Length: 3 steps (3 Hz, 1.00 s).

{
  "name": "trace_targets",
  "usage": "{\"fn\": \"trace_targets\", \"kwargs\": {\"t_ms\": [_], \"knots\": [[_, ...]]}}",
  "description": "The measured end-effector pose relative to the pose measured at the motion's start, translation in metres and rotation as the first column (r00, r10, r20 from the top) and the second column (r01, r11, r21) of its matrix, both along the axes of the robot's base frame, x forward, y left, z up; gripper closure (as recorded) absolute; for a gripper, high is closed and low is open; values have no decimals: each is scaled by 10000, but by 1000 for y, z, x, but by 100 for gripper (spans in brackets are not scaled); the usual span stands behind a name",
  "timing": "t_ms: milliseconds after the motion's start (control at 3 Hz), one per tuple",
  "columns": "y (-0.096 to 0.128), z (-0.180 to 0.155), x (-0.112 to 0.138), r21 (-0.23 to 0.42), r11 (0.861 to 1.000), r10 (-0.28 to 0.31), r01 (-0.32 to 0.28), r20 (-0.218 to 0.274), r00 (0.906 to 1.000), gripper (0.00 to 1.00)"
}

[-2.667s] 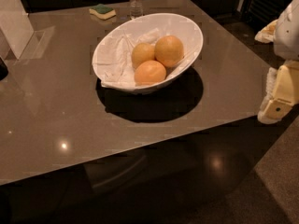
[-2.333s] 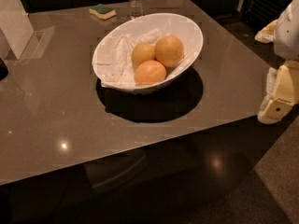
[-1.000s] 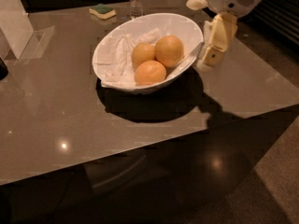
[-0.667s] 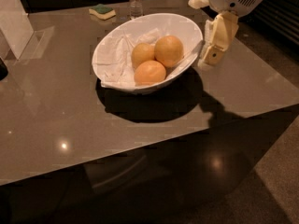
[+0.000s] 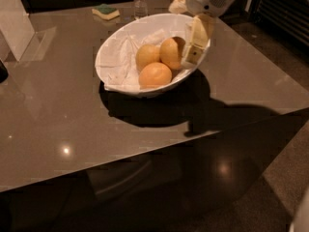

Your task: Pick orange from white bowl

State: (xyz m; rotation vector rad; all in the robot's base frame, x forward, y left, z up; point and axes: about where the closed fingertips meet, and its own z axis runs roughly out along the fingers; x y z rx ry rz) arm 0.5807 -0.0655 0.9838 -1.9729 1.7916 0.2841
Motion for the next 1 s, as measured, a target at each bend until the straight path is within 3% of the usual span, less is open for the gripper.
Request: {"fn": "trace_targets", "kwargs": {"t_ms": [333, 667, 1000], "knots": [[6, -1, 6, 99, 10000, 3, -4, 101, 9999, 18], [6, -1, 7, 105, 9999, 1, -2, 109, 9999, 25], [9, -2, 13, 186, 9998, -28, 25, 195, 9998, 14]]}}
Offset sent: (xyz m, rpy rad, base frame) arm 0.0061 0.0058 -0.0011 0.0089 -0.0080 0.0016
